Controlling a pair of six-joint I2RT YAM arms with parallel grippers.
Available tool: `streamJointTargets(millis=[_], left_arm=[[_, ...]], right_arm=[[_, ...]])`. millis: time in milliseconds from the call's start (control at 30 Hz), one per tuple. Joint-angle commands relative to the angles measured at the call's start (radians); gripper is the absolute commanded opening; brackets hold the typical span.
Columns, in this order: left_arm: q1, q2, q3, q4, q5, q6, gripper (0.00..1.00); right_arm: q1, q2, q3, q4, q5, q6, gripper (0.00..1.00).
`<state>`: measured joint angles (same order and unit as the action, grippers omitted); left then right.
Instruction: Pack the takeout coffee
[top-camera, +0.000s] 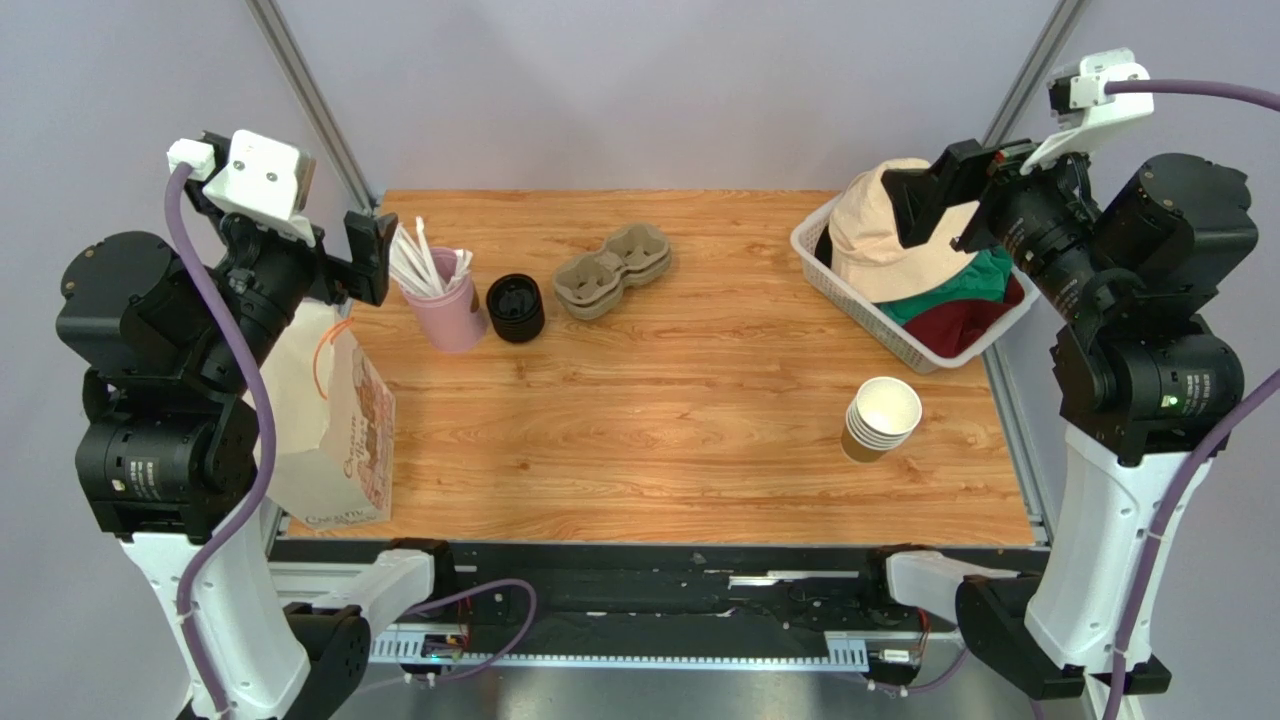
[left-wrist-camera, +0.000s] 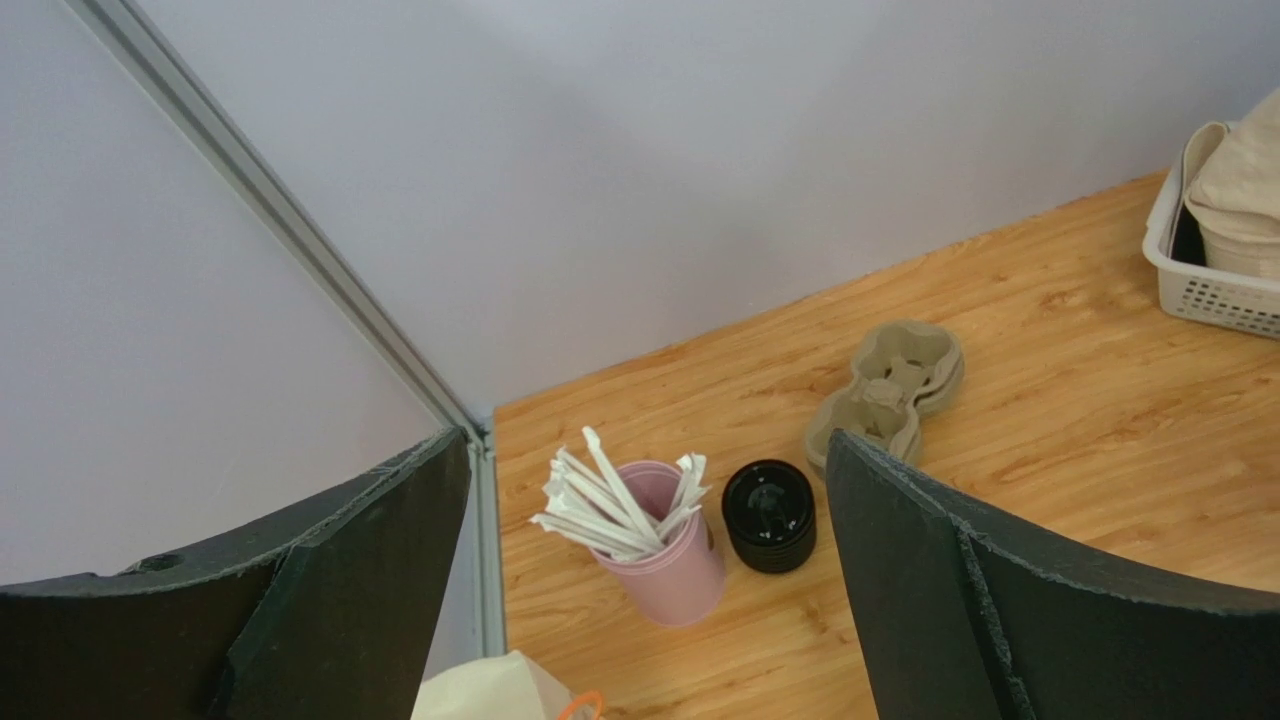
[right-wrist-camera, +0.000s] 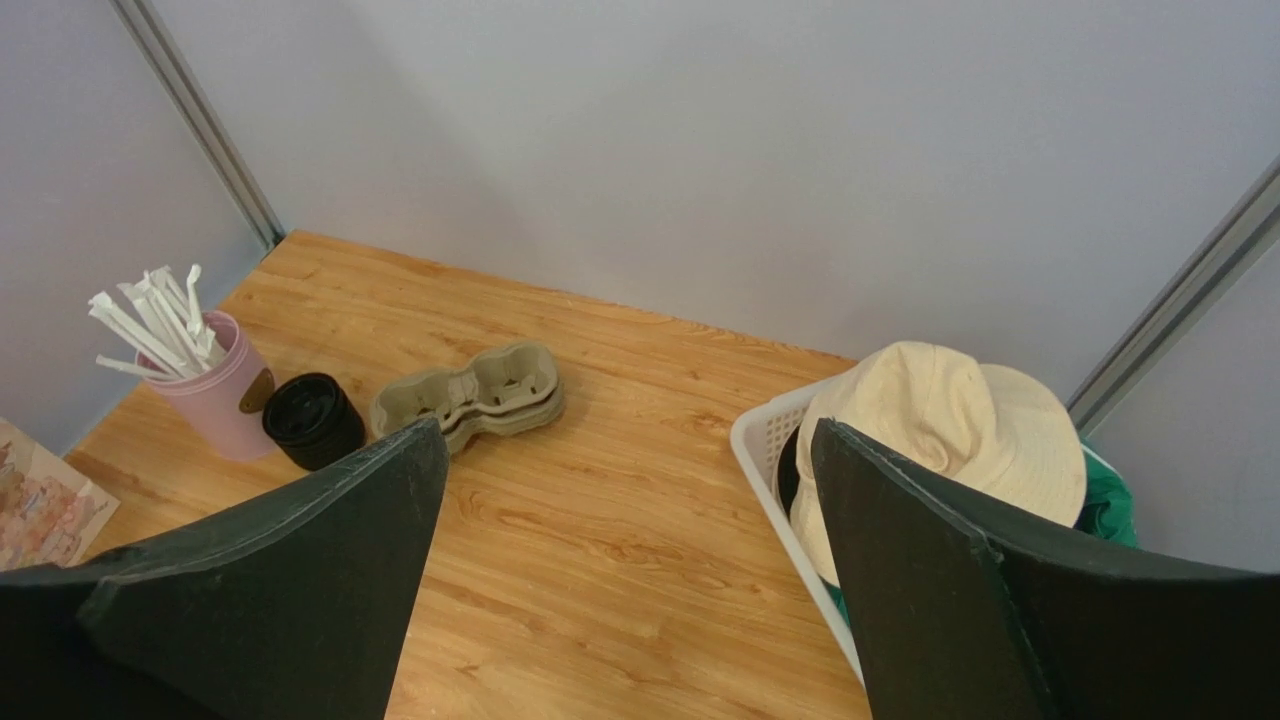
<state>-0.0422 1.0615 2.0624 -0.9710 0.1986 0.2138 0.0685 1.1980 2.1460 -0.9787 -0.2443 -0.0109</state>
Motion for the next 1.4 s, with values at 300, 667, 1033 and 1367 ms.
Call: streamJointTargets(millis=[300, 667, 1033, 1367], left_arm=[[0.008, -0.061, -0.130, 0.006, 0.214, 0.143, 0.99], [0.066, -0.159, -0.251, -0.032, 0.390, 0.196, 0.99], [0.257, -0.238, -0.361, 0.029, 0.558, 0.128, 0.99], [0.366, -0.250, -0.366, 0.063, 0.673, 0.058, 0.99]], right_arm=[[0.123, 0.110, -0.250, 0.330, -0.207, -0.030, 0.98], [0.260, 0.627, -0.239, 0.644, -0.110, 0.055, 0.84], [0.441, 1.023, 0.014, 0.672, 0.077, -0.099, 0.84], [0.482, 1.250, 0.179, 0.680, 0.128, -0.110, 0.81]])
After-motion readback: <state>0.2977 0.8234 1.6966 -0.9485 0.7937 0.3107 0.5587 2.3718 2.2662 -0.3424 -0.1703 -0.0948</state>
